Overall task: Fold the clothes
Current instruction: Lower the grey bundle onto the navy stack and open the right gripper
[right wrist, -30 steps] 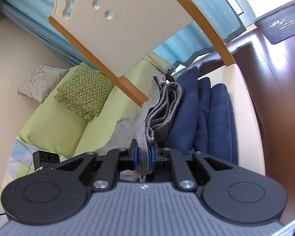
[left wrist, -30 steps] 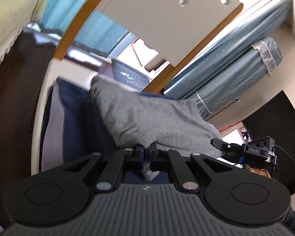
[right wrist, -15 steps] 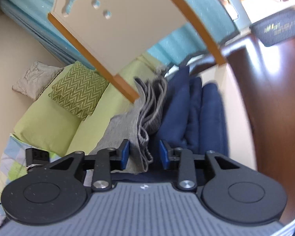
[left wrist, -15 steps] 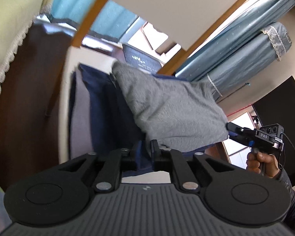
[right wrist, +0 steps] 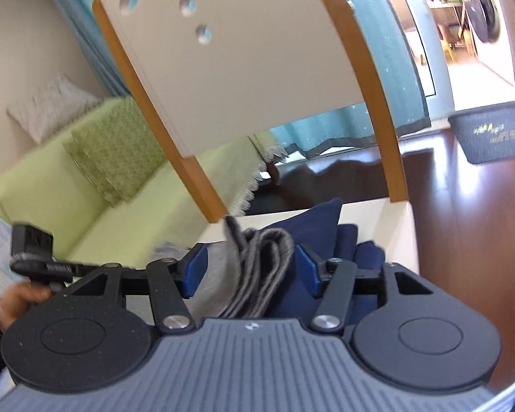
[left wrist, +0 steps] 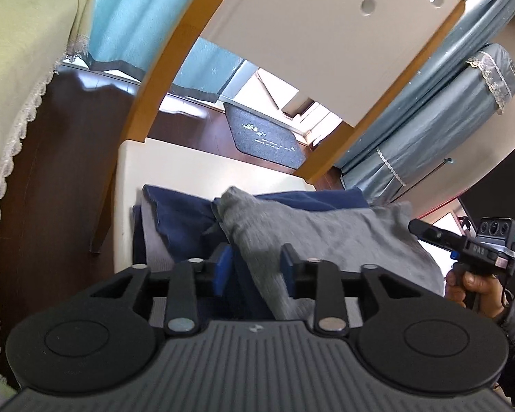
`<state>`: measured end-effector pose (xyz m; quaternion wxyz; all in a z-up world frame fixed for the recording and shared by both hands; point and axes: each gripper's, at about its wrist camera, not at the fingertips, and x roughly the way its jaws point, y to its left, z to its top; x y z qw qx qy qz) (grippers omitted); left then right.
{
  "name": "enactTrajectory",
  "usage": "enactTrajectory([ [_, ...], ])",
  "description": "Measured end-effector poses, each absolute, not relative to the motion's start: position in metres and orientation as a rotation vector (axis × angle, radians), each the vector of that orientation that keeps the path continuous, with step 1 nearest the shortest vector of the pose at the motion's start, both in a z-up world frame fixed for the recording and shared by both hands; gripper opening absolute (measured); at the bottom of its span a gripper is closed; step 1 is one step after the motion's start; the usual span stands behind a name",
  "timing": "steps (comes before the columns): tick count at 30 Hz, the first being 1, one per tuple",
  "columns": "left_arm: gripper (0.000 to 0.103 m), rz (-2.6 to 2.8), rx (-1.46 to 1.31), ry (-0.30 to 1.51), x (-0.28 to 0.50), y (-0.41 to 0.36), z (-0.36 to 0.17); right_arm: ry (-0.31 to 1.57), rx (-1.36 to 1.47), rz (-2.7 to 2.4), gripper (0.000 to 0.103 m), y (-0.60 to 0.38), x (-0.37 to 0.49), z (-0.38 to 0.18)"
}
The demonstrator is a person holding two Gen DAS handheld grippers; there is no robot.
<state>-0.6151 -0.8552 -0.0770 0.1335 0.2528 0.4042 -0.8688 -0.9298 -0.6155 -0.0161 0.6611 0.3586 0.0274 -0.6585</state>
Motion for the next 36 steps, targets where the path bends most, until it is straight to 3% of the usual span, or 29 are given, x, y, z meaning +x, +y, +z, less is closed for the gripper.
enactTrajectory([
  [4,0.037,-2.547,0.754,1.102,-0.63,-0.858,-0.086,0.108,0.792,-1.481,0.053,-0.628,-0.928,-0.018],
  [5,0.033,-2.562,0.757,1.085,-0.632,-0.856,-0.087,0.12,0.788,-1.48,0.053,-0.63,-0.928,-0.02],
  [6,0.021,-2.578,0.758,1.053,-0.634,-0.853,-0.087,0.137,0.784,-1.472,0.052,-0.633,-0.926,-0.021],
  [8,0.012,-2.615,0.748,0.954,-0.634,-0.843,-0.081,0.167,0.775,-1.471,0.024,-0.636,-0.924,-0.023],
  [9,0.01,-2.629,0.73,0.927,-0.631,-0.839,-0.078,0.175,0.772,-1.468,0.015,-0.635,-0.922,-0.023],
  [10,0.009,-2.65,0.697,0.899,-0.628,-0.835,-0.073,0.174,0.769,-1.465,0.014,-0.634,-0.921,-0.022],
  [14,0.007,-2.687,0.578,0.834,-0.622,-0.831,-0.058,0.119,0.712,-1.465,0.014,-0.627,-0.923,-0.009],
  [19,0.007,-2.581,0.65,0.99,-0.637,-0.854,-0.08,0.094,0.787,-1.482,0.019,-0.651,-0.944,-0.021],
  [20,0.008,-2.562,0.672,1.021,-0.64,-0.857,-0.085,0.094,0.847,-1.475,0.021,-0.656,-0.95,-0.03],
  [23,0.026,-2.521,0.694,1.023,-0.638,-0.857,-0.093,0.082,0.887,-1.471,0.024,-0.655,-0.957,-0.042],
  [27,0.026,-2.469,0.628,1.002,-0.619,-0.854,-0.084,0.029,0.82,-1.542,0.033,-0.633,-0.96,-0.032],
  [32,0.027,-2.502,0.587,0.786,-0.589,-0.822,-0.048,-0.006,0.642,-1.612,0.036,-0.582,-0.952,0.0],
  [36,0.028,-2.664,0.641,0.426,-0.581,-0.753,-0.023,0.196,0.433,-1.529,0.035,-0.552,-0.909,0.013],
])
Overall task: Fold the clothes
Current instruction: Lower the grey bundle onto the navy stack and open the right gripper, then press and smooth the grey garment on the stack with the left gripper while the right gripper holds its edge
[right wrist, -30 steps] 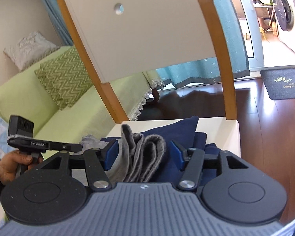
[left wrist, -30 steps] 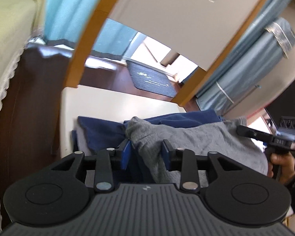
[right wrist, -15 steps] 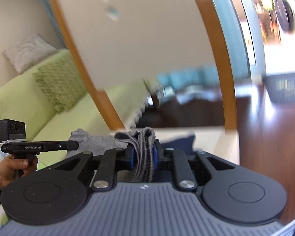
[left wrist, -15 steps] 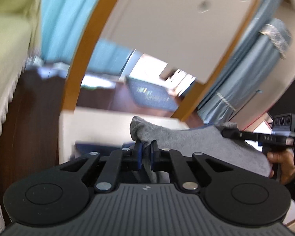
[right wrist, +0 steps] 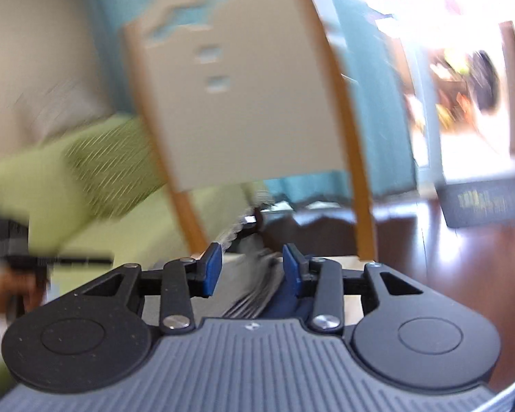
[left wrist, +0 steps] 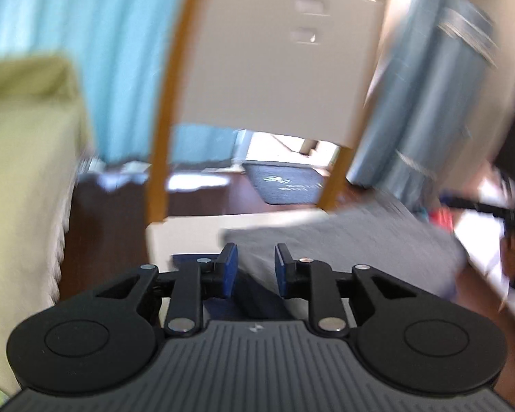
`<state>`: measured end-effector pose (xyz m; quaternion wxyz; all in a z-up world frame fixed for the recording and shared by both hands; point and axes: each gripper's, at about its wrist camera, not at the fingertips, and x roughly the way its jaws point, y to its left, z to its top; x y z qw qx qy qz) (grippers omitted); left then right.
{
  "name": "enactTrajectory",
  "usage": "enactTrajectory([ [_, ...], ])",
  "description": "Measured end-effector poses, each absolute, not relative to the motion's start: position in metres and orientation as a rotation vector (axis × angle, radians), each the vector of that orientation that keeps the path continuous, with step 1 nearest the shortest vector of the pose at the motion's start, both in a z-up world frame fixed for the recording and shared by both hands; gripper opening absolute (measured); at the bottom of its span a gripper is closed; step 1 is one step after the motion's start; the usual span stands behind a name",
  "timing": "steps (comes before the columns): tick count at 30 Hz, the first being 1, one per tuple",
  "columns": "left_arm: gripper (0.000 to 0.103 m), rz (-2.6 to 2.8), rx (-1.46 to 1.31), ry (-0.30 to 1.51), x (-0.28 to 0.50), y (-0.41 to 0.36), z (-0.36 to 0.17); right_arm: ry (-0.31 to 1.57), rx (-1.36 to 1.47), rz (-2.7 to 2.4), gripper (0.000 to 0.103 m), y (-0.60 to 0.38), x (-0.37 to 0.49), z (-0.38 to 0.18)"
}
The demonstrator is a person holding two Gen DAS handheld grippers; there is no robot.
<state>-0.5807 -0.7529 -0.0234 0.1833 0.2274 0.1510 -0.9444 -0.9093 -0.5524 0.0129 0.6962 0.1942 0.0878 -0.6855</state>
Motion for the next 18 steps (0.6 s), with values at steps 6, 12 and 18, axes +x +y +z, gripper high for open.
enactTrajectory([
  [6,0.031,-2.781,0.824,-0.148,-0.595,-0.653,-0.031,0.702,0.036,-1.431,0.034,-0.526,-0.823,0.003],
  [12,0.007,-2.685,0.919,-0.324,-0.616,-0.649,-0.048,0.883,-0.077,-1.367,0.034,-0.534,-0.807,-0.001],
  [18,0.0,-2.749,0.828,-0.069,-0.6,-0.684,-0.019,0.902,-0.005,-1.338,0.0,-0.546,-0.813,-0.001],
])
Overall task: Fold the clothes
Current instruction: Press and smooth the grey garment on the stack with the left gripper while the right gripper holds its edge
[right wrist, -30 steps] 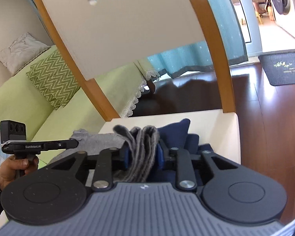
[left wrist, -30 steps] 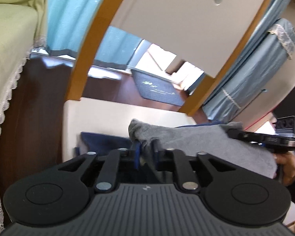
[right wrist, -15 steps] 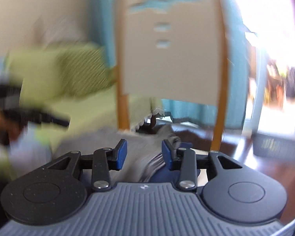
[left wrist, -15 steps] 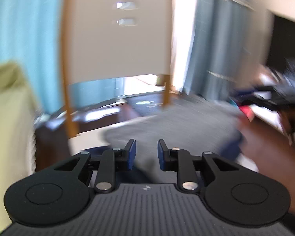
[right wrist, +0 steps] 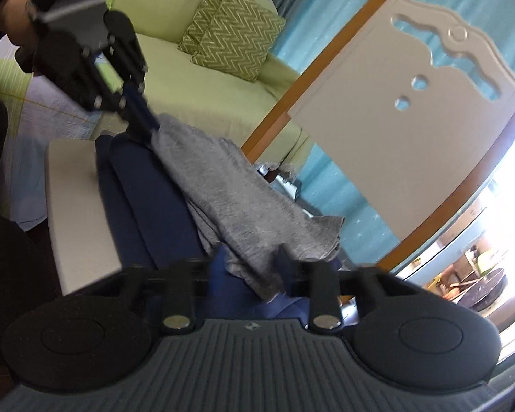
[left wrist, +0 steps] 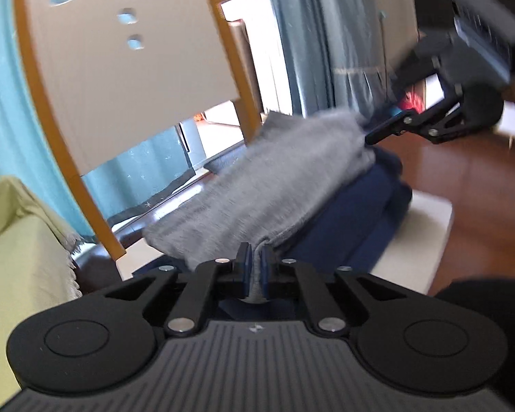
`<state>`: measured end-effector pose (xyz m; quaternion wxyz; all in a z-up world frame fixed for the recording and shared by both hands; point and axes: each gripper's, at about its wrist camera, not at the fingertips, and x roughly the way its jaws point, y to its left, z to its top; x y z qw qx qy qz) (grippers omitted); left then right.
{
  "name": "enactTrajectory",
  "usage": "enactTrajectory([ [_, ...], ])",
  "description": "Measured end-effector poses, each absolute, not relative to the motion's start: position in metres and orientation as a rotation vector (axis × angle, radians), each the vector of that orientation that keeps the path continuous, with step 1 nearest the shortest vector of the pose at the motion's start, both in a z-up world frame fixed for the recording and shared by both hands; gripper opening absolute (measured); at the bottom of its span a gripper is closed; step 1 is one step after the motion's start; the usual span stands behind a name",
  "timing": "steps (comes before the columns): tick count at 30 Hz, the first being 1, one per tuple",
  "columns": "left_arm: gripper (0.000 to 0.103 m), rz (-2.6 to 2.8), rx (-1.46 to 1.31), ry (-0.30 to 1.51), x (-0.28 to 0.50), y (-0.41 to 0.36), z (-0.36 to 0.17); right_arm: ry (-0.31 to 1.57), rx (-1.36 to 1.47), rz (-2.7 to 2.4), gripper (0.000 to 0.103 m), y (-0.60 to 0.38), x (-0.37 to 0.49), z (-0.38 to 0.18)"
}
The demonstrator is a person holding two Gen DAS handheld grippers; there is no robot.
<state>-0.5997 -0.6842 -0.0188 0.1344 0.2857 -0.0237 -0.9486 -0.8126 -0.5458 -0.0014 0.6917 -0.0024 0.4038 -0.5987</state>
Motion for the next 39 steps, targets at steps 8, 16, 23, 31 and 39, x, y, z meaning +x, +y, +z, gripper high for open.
enactTrajectory([
  [8,0.0,-2.721,0.808,-0.033,-0.598,-0.713,-0.019,0.748,0.13,-1.439,0.0,-0.557,-0.829,0.004],
  [16,0.035,-2.804,0.837,-0.296,-0.6,-0.653,-0.04,0.873,-0.038,-1.376,0.022,-0.544,-0.802,-0.007],
  [23,0.002,-2.73,0.874,-0.297,-0.61,-0.66,-0.044,0.889,-0.008,-1.371,0.0,-0.553,-0.801,-0.003],
  [31,0.001,-2.67,0.84,-0.266,-0.606,-0.69,-0.04,0.848,-0.012,-1.402,0.0,-0.556,-0.801,0.004],
  [39,0.002,-2.631,0.906,-0.341,-0.603,-0.679,-0.069,0.95,-0.053,-1.361,0.009,-0.543,-0.793,-0.004],
])
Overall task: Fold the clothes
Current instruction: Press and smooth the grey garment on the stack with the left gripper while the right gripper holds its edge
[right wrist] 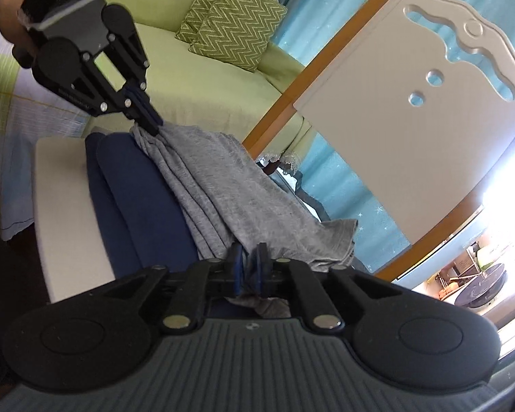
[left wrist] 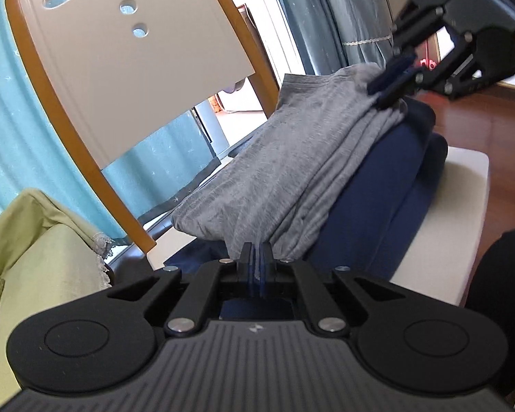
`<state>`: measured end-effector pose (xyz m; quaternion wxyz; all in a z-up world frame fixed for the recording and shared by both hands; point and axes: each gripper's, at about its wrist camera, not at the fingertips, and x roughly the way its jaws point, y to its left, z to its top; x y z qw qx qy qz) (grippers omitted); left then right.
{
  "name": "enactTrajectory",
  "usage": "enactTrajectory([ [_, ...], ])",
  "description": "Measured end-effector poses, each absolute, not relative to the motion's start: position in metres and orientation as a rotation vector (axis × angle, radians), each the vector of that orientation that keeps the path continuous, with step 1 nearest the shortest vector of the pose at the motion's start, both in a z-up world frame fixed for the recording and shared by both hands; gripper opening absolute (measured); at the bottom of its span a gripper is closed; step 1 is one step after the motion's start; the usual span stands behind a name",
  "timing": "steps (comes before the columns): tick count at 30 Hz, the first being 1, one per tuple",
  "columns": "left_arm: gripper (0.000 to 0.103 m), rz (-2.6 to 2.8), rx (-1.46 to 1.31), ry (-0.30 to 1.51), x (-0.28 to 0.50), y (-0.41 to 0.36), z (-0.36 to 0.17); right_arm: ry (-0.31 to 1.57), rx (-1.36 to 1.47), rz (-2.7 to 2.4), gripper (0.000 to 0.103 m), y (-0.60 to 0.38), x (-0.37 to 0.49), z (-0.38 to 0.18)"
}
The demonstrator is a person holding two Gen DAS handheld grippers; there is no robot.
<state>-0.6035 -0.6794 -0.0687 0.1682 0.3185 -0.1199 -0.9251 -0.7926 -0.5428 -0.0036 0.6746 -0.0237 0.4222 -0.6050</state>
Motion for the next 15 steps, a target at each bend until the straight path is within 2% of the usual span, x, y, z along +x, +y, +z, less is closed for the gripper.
enactTrajectory([
  [2,0.002,-2.644,0.889,-0.354,-0.6,-0.676,-0.067,0.932,-0.077,-1.361,0.013,-0.537,-0.792,0.002],
  [4,0.005,-2.661,0.862,-0.372,-0.595,-0.671,-0.064,0.935,-0.11,-1.354,0.032,-0.536,-0.791,0.002],
  [9,0.011,-2.639,0.836,-0.431,-0.596,-0.665,-0.063,0.966,-0.128,-1.381,0.033,-0.552,-0.798,-0.005],
  [11,0.011,-2.633,0.848,-0.45,-0.601,-0.666,-0.068,0.95,-0.088,-1.396,0.031,-0.556,-0.803,-0.006],
  [12,0.003,-2.637,0.856,-0.448,-0.603,-0.667,-0.07,0.941,-0.068,-1.404,0.016,-0.557,-0.805,-0.007],
  [13,0.002,-2.644,0.85,-0.448,-0.604,-0.667,-0.07,0.928,-0.058,-1.411,0.002,-0.557,-0.808,-0.006],
  [15,0.001,-2.658,0.838,-0.452,-0.602,-0.663,-0.07,0.909,-0.051,-1.424,0.001,-0.551,-0.811,-0.003],
])
